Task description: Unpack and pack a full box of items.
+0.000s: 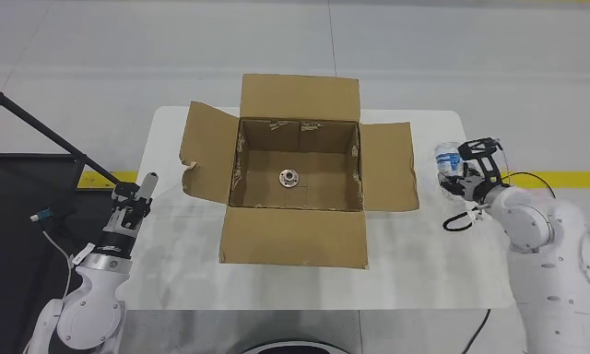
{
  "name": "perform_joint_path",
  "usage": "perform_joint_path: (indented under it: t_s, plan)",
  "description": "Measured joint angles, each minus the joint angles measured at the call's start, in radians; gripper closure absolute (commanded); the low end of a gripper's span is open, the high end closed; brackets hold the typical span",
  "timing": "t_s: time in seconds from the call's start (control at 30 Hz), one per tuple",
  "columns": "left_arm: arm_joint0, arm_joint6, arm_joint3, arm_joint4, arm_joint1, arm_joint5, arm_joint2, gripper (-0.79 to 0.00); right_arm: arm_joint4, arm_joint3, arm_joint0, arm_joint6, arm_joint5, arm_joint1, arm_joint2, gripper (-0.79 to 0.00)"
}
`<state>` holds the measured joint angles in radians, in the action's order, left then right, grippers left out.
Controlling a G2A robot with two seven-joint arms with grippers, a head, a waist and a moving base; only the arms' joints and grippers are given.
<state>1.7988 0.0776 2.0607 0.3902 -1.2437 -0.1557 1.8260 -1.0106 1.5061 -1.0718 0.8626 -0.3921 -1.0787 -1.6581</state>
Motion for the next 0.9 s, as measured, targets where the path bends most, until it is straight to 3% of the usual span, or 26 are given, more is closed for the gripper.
perform_joint_path:
  t_s: [0.27, 0.5, 0.7, 0.9]
  plan:
    - [0.0, 0.0, 0.0, 0.0, 0.0, 0.0, 0.0, -0.785, 0.122, 0.256, -0.122, -0.005, -0.023, 0.015, -0.107, 0.0]
    - [0.0, 0.0, 0.0, 0.0, 0.0, 0.0, 0.0, -0.785, 0.187, 0.471, -0.189, -0.03, -0.011, 0.018, -0.114, 0.0]
    - [0.0, 0.0, 0.0, 0.0, 0.0, 0.0, 0.0, -0.785, 0.159, 0.606, -0.171, -0.016, 0.014, 0.019, -0.017, 0.0]
    - [0.0, 0.0, 0.0, 0.0, 0.0, 0.0, 0.0, -0.785, 0.127, 0.607, -0.041, 0.021, 0.05, 0.012, 0.166, 0.0]
